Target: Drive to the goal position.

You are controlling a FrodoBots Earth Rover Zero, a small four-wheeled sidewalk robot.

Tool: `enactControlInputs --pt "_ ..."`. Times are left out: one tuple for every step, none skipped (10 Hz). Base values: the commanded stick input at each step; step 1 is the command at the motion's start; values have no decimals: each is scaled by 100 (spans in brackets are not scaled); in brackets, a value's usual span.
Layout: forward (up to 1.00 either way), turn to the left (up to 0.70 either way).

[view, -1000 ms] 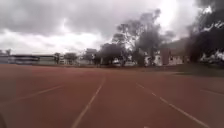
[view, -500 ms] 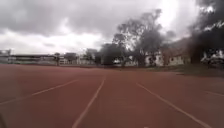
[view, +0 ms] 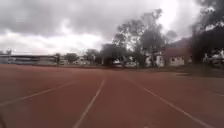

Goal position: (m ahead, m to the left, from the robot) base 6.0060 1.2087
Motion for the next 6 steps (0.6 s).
enactControlInputs --pt "70 0" --pt "70 0" --pt "70 0" --pt "70 0" --pt "70 0" --pt "70 0"
